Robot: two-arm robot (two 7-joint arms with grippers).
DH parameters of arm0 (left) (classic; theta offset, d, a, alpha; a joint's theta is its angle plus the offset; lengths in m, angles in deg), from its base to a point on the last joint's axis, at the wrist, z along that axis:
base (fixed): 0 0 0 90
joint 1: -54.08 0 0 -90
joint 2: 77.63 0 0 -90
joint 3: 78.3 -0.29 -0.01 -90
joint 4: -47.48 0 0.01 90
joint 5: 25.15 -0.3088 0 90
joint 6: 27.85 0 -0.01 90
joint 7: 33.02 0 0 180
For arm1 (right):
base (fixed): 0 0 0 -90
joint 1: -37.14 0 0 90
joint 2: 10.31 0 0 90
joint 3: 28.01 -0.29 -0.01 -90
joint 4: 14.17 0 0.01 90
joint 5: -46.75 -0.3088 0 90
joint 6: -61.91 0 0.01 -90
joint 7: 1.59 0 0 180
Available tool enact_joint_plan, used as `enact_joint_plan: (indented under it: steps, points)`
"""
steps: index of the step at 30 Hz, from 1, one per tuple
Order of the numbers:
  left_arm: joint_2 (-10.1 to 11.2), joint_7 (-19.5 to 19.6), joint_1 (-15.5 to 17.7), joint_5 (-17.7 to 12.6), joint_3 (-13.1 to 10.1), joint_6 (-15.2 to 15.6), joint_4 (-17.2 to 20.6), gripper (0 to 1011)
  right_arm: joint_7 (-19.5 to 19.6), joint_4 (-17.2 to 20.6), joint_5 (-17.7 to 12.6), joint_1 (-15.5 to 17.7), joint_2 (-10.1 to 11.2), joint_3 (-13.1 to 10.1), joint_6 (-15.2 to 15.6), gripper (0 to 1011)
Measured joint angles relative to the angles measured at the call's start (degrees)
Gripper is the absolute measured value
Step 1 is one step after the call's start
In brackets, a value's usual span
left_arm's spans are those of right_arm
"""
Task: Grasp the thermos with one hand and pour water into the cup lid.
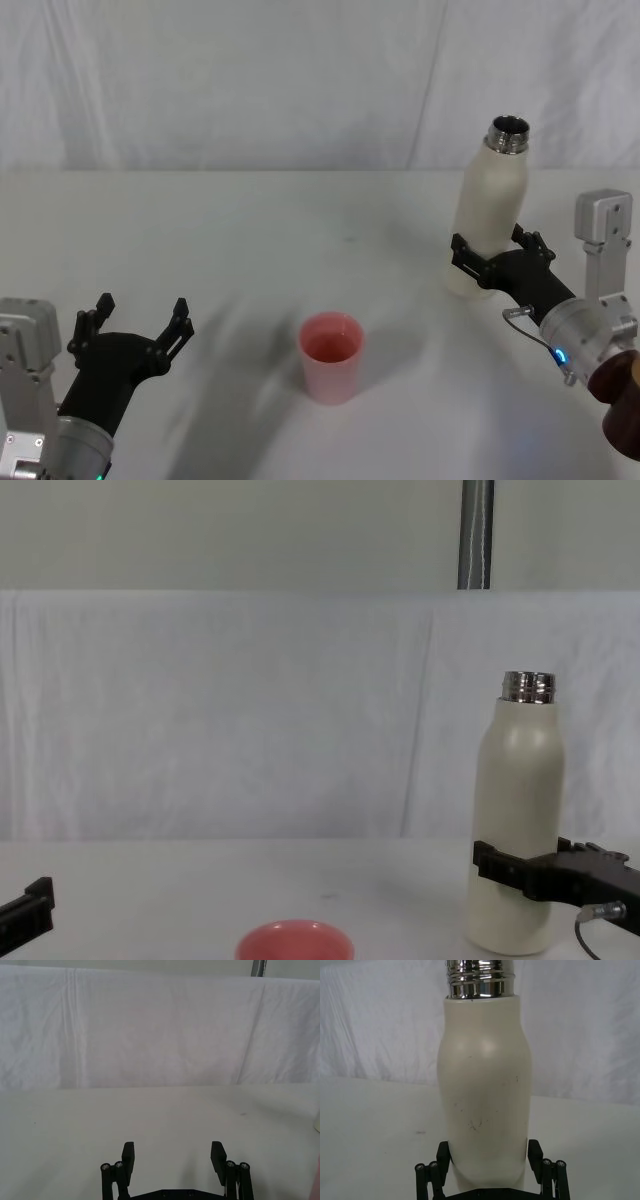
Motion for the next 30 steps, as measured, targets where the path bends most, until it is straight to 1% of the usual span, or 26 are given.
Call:
enact_joint_plan:
  steps: [20, 30]
  points:
    - [0.0, 0.0, 0.0, 0.0, 0.0, 0.0, 0.0, 1001, -0.9, -4.5, 0.6, -2.8, -1.4, 0.7, -1.3, 1001]
    - [0.0, 0.0, 0.0, 0.0, 0.0, 0.0, 0.0, 1001, -0.9, -5.0, 0.7, -3.1, -1.6, 0.8, -1.5, 1001]
